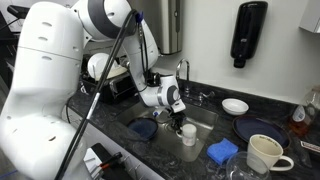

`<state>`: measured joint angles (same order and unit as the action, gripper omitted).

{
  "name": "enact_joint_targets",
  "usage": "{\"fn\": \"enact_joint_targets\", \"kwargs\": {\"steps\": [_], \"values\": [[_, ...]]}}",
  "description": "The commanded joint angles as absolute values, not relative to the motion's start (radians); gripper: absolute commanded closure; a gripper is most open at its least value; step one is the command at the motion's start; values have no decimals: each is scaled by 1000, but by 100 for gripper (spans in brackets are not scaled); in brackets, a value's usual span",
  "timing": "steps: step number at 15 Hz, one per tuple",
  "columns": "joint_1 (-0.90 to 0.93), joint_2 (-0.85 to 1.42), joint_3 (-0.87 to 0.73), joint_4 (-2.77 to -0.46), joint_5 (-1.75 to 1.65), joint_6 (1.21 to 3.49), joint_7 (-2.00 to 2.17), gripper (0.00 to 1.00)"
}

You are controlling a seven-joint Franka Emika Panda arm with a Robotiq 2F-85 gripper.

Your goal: Pick up the cup from the sink and put it on the counter

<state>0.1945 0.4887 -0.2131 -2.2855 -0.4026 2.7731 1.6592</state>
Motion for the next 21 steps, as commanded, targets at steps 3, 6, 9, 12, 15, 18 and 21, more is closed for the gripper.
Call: {"fn": "enact_joint_targets", "kwargs": {"steps": [3,6,9,12,15,18,21], "values": [[260,453,-277,-2305,-396,2762,1672,95],[293,417,-305,-2327,-408,2746,1695,95],[328,364,-331,-2371,-440,2753,1721,95],[333,295,-326,-2422,-469,2751,1724,95],[323,218,-308,-2469,-503,2740,1726,95],[291,137,-255,-2513,-512,2719,1690,95],[253,69,-174,-2553,-487,2701,1617,95]]}}
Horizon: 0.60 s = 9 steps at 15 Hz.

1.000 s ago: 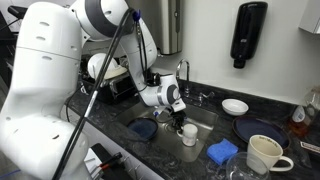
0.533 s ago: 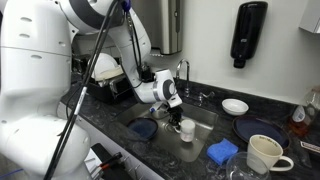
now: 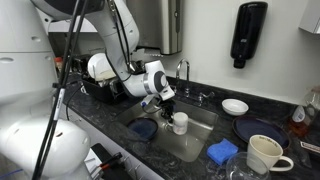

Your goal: Pick up the cup from the sink and put it on the counter

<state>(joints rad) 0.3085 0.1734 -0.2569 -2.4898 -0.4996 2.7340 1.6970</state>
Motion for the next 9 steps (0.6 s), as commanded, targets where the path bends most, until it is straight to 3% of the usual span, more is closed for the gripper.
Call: {"fn": "enact_joint_targets", "kwargs": {"steps": [1,9], "values": [[241,50,-143,-2570,-474,2707,1574,95],[199,-68,30,-2622,-396,2678,1406,95]]}}
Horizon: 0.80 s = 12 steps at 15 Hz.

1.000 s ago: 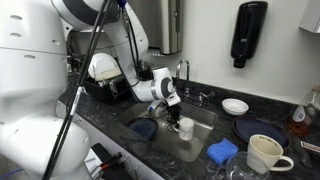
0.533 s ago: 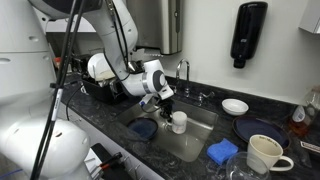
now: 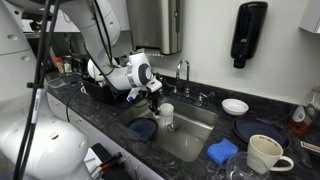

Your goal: Pick up the cup from the sink and put it on the counter

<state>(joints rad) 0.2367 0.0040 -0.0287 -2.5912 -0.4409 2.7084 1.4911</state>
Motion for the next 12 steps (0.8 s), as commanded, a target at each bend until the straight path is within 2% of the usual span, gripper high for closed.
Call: {"fn": "enact_joint_targets", "kwargs": {"steps": [1,8,12], "values": [[196,-72,44,-2623,-374,2679,1369,95],[162,-109,98,-2683,-426,2799,1174,95],[183,-117,47,-2723,-554,2954,1121,95]]}}
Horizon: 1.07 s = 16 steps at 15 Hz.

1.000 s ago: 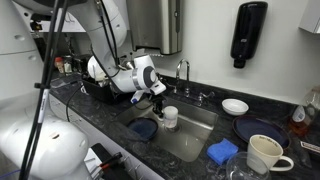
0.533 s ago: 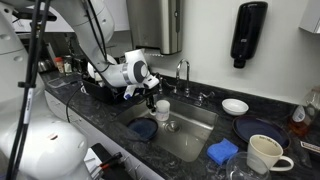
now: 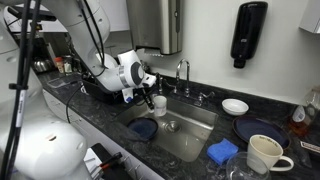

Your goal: Pick up the cup from the sink and put it on the counter

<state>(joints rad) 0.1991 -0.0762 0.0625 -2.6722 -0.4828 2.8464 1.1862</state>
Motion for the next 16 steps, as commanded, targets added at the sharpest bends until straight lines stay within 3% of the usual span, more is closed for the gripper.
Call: {"fn": "enact_joint_targets", "kwargs": {"steps": [1,8,9,10,16], "values": [[183,-115,40,-2728,-584,2990,1100,95],[207,-171,27,-2856,-654,3112,885,95],[229,-83,15,-2777,-677,3114,907,95],[212,-98,32,-2793,-641,3080,924,81],[226,-92,32,-2782,-657,3081,924,81]]}}
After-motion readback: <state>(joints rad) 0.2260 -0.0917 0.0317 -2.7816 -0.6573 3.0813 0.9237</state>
